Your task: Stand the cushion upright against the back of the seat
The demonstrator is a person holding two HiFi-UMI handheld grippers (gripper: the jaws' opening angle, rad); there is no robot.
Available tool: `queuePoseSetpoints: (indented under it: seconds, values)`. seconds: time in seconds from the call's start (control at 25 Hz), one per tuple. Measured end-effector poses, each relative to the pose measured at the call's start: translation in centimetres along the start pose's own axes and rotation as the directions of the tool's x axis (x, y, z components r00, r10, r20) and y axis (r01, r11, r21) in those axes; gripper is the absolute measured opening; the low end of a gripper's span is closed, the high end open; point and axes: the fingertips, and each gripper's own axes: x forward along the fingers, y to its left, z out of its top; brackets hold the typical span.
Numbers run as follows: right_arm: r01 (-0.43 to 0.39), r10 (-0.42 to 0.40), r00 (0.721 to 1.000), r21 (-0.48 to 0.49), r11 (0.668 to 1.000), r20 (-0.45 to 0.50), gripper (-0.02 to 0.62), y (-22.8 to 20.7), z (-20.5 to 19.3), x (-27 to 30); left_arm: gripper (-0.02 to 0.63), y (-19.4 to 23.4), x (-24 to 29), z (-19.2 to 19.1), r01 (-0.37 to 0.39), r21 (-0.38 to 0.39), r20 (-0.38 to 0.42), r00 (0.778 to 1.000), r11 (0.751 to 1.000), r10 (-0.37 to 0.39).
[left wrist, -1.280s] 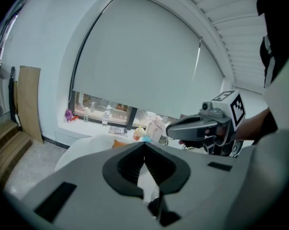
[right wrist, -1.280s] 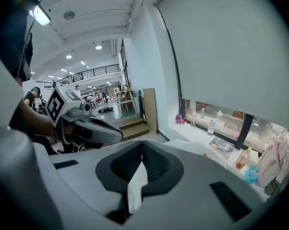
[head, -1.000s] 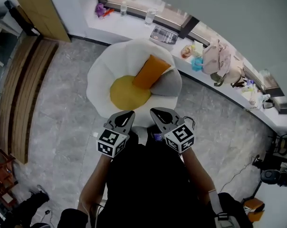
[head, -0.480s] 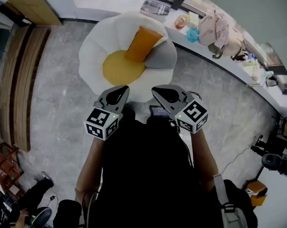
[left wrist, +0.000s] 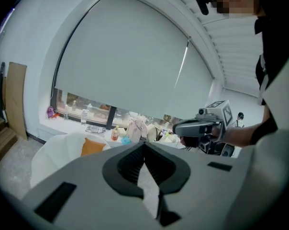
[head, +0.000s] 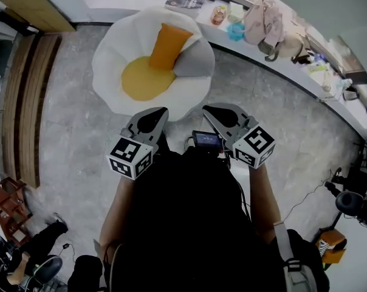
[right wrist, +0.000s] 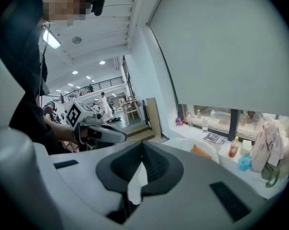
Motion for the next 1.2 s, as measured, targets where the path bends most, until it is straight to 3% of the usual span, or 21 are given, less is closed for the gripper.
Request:
queuePoseSetpoints:
  seconds: [0.4, 0.68, 1.2]
  values:
    - [-0.083, 0.083, 0.996, -0.012, 0.996, 0.022, 0.017, 1.1, -3.1, -7.4, 0.014, -7.8, 0.7, -2.8, -0.105, -0.050, 0.042, 0.993, 0.993, 0.107]
    - [-0.133, 0.134, 0.990, -0.033, 0.991, 0.039, 0.017, 2.7, -3.4, -9.8, 0.014, -10.2, -1.4, -3.4, -0.183, -0.060, 0.075, 0.979, 0.981, 0.187]
    - [-0.164, 0.164, 0.985, -0.005, 0.987, 0.054, 0.017, 8.8, -4.3, -9.4, 0.014, -13.4, -5.6, -5.5, -0.095, -0.034, 0.054, 0.994, 0.995, 0.097]
